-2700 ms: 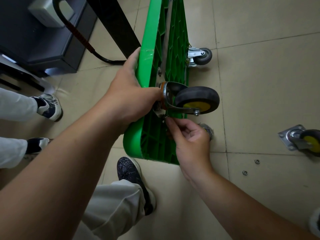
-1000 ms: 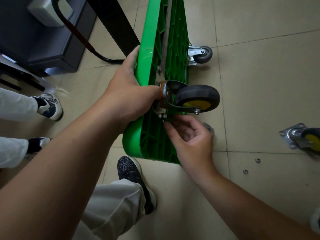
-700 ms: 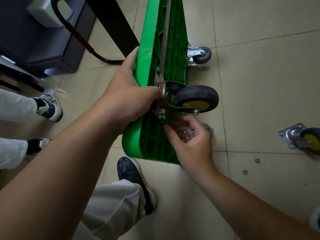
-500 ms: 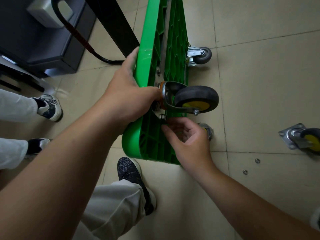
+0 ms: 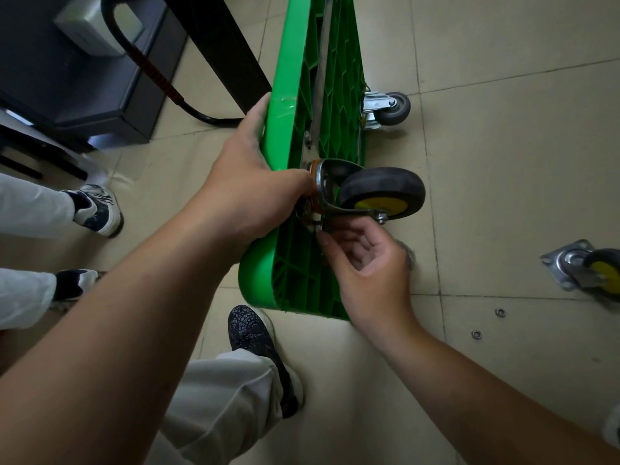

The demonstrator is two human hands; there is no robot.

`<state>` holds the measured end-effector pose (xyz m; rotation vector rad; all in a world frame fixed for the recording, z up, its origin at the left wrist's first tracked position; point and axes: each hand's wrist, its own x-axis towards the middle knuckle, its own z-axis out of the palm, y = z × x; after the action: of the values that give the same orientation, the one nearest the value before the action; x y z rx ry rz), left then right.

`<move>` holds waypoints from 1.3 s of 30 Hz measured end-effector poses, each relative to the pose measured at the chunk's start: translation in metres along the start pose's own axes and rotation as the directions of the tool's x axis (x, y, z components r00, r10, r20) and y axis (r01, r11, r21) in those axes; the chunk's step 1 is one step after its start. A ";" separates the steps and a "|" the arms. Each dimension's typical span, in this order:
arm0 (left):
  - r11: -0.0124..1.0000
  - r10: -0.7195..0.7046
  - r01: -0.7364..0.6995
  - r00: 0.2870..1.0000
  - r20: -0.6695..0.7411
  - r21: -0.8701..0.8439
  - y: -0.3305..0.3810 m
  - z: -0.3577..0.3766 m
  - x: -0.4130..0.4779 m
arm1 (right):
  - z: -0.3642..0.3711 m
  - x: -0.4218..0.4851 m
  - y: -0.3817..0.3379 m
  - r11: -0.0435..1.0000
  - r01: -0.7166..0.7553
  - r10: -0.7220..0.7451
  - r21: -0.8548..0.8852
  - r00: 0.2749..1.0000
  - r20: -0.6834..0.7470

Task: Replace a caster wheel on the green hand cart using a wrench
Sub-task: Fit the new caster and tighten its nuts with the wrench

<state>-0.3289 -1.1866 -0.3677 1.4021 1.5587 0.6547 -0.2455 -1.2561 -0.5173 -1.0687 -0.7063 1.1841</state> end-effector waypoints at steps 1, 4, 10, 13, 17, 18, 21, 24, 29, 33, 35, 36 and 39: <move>1.000 -0.001 0.001 1.000 0.001 0.002 0.000 0.000 0.000 | 0.000 -0.001 0.000 1.000 0.014 -0.014 -0.014 1.000 0.002; 1.000 0.000 0.000 1.000 0.001 0.000 0.000 0.000 0.000 | -0.001 0.000 0.002 0.998 0.017 -0.017 -0.067 1.000 0.012; 1.000 0.022 -0.022 1.000 0.008 0.012 -0.002 0.000 0.002 | -0.003 -0.001 0.002 0.994 -0.049 0.051 -0.096 0.998 0.023; 1.000 0.027 -0.027 1.000 0.004 0.010 -0.001 0.001 0.002 | 0.000 -0.008 0.006 0.998 -0.034 0.034 -0.056 0.999 0.009; 0.999 0.032 -0.032 0.999 0.005 0.009 -0.003 0.000 0.003 | 0.004 -0.006 0.008 0.996 -0.047 0.047 0.074 0.999 -0.005; 0.999 0.030 -0.030 1.000 0.006 0.009 -0.003 0.000 0.003 | 0.005 -0.004 0.008 0.997 -0.046 0.048 0.068 0.999 -0.021; 0.999 0.030 -0.030 1.000 0.007 0.017 -0.002 0.000 0.003 | 0.006 -0.002 0.008 0.997 -0.049 0.053 0.064 0.996 -0.070; 1.000 0.026 -0.026 1.000 -0.006 0.014 -0.002 -0.001 0.003 | 0.005 -0.002 0.007 0.999 -0.028 0.030 0.026 0.997 -0.077; 0.999 0.026 -0.026 1.000 -0.017 0.020 -0.003 0.000 0.002 | 0.001 -0.002 0.007 0.999 0.033 -0.033 -0.011 0.999 -0.030; 0.999 0.027 -0.026 0.999 -0.019 0.022 -0.002 0.000 0.002 | 0.004 0.002 0.009 1.000 0.002 -0.002 -0.013 0.999 -0.052; 0.999 0.031 -0.031 0.999 -0.018 0.020 -0.002 0.001 0.003 | 0.004 0.002 0.006 1.000 -0.023 0.023 0.005 0.999 -0.041; 0.999 0.029 -0.029 0.999 -0.019 0.017 -0.002 0.000 0.003 | 0.002 0.003 0.005 1.000 -0.021 0.021 0.005 0.999 -0.030; 1.000 0.023 -0.023 1.000 -0.010 0.008 -0.001 0.001 0.002 | -0.019 0.003 0.017 0.990 0.025 -0.032 -0.135 0.998 -0.053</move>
<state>-0.3284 -1.1856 -0.3698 1.4261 1.5566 0.6706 -0.2341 -1.2585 -0.5399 -1.1953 -0.7648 1.0908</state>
